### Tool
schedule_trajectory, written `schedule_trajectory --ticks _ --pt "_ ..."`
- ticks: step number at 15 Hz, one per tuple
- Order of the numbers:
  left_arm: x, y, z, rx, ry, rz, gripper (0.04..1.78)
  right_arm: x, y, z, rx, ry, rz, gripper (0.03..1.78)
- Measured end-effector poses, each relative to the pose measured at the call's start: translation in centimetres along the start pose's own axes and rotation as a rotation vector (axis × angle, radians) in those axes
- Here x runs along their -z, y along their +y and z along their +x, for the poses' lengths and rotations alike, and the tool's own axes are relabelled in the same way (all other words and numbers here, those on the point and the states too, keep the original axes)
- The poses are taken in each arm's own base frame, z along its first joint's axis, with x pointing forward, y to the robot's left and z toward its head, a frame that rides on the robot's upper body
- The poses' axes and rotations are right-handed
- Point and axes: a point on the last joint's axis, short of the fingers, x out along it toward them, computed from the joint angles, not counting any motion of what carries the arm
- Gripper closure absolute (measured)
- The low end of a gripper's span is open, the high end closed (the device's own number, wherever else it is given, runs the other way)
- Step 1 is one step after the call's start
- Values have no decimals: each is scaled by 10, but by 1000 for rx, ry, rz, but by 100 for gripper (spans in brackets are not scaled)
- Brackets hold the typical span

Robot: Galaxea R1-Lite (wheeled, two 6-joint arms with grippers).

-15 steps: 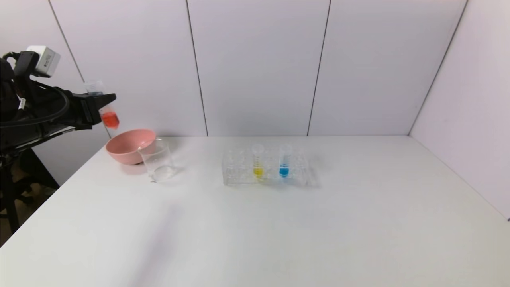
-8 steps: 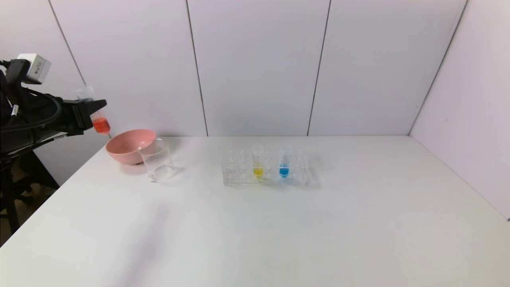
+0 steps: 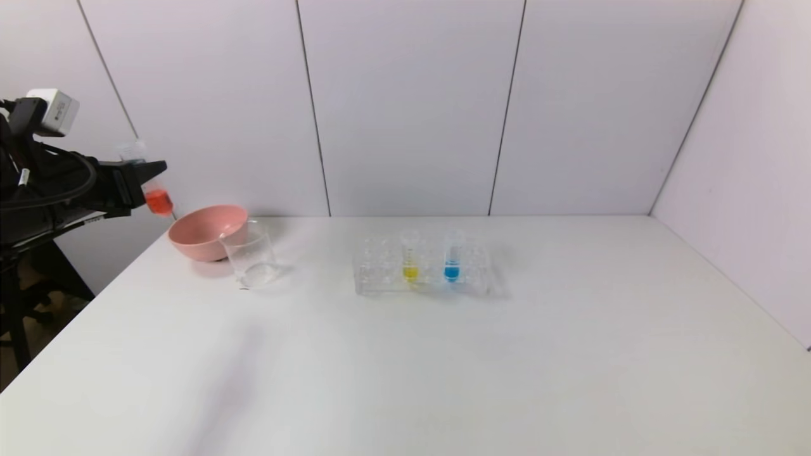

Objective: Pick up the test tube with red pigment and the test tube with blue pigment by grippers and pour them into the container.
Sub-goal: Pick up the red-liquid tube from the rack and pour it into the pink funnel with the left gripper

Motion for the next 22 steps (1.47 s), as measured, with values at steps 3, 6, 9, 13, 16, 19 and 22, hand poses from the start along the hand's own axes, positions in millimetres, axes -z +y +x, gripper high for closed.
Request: schedule_trajectory --ticks 3,6,9,13,16,19,22 --pt "-1 1 0 -4 -3 -5 137 0 0 0 0 0 0 4" --pt "1 3 2 -5 2 -9 137 0 0 0 0 0 0 4" --pt "4 3 4 -3 11 -10 137 0 0 0 0 0 0 4" --pt "13 1 8 -2 44 -14 137 0 0 0 0 0 0 4" --pt "14 3 12 -6 45 -14 137 0 0 0 0 0 0 4" --pt "12 1 14 -9 33 -12 137 0 0 0 0 0 0 4" --pt "11 -1 15 -7 -5 5 137 0 0 0 0 0 0 4"
